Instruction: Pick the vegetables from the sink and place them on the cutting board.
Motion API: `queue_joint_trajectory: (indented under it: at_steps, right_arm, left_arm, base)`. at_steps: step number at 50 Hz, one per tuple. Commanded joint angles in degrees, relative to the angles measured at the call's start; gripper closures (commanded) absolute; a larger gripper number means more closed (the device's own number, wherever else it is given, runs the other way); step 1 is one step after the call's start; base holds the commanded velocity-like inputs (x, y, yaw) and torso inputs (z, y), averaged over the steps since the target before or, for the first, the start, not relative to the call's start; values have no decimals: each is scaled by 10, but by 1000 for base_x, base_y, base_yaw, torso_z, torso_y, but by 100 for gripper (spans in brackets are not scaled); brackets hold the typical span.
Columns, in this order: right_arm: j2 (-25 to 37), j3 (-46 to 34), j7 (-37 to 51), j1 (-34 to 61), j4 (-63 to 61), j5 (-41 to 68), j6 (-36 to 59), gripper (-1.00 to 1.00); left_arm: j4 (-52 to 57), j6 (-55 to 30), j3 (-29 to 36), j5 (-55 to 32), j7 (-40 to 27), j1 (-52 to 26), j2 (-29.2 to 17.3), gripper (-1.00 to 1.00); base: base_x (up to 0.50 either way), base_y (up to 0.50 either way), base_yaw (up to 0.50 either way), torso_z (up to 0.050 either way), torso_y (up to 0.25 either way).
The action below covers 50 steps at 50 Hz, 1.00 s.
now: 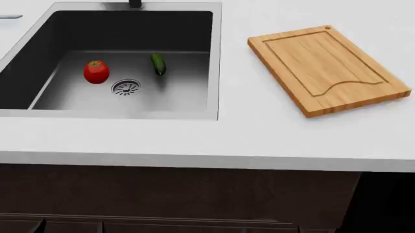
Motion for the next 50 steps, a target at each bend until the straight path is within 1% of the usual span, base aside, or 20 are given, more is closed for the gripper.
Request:
queue_joint_trajectory:
  at_steps: [1,4,10,11,12,13,14,15,16,17,20,24,25,26,27,33,50]
  right_arm:
    - [10,-13,13,0,4,0,-4,-100]
    - [15,-17,16,0,-2,29,1,-100]
    - [24,-24,24,0,-3,46,2,-100]
    - [25,-26,25,0,-3,48,1,-100]
    - [0,34,-97,-1,399,146,-428,-100]
    - [5,-2,0,0,-1,26,2,-100]
    - [14,-9,3,12,47,12,-37,-100]
    - [19,-17,2,14,51,7,-31,-100]
    - [20,-19,-11,8,54,24,-64,-100]
    - [23,-25,-8,6,58,15,-78,-100]
    - [27,-23,-2,20,93,22,-100,-100]
    - [36,-40,28,18,100,-30,-113,-100]
    - [35,-43,30,11,83,-30,-105,-100]
    - [19,-51,43,-29,-2,-45,-34,-100]
    - [19,-55,45,-35,-59,-46,-22,-100]
    - [28,-64,51,-34,-77,-35,-6,-100]
    - [47,-73,62,-24,-57,-11,-20,-100]
  left_arm:
    - [-1,1,12,0,-12,0,-8,-100]
    - [1,0,19,-15,-19,0,-16,-100]
    - [-1,2,30,-21,-29,0,-26,-100]
    - [7,-2,43,-11,-21,4,-34,-100]
    - [-543,482,211,-317,112,-26,0,-100]
    - [6,2,19,12,1,7,-9,-100]
    - [0,17,28,24,-5,7,-14,-100]
    - [-5,21,28,19,-7,5,-16,-100]
    - [-11,23,30,17,-9,2,-18,-100]
    - [-7,23,35,25,-16,7,-20,-100]
    - [11,14,40,22,-22,14,-23,-100]
    - [24,11,46,17,-28,19,-27,-100]
    - [24,10,47,15,-30,19,-28,-100]
    - [20,13,48,18,-35,17,-28,-100]
    - [4,23,48,15,-36,12,-30,-100]
    - [-57,65,52,8,-41,-7,-37,-100]
    - [-50,64,68,2,-58,-3,-48,-100]
  base:
    - [0,0,0,0,0]
    - [0,0,0,0,0]
    - [0,0,0,0,0]
    - [0,0,0,0,0]
    - [0,0,0,0,0]
    - [0,0,0,0,0]
    - [0,0,0,0,0]
    - [0,0,0,0,0]
    - [0,0,0,0,0]
    - [0,0,0,0,0]
    - [0,0,0,0,0]
    - [0,302,0,0,0]
    - [0,500,0,0,0]
    - [0,500,0,0,0]
    - [0,500,0,0,0]
    - [0,500,0,0,0]
    - [0,500,0,0,0]
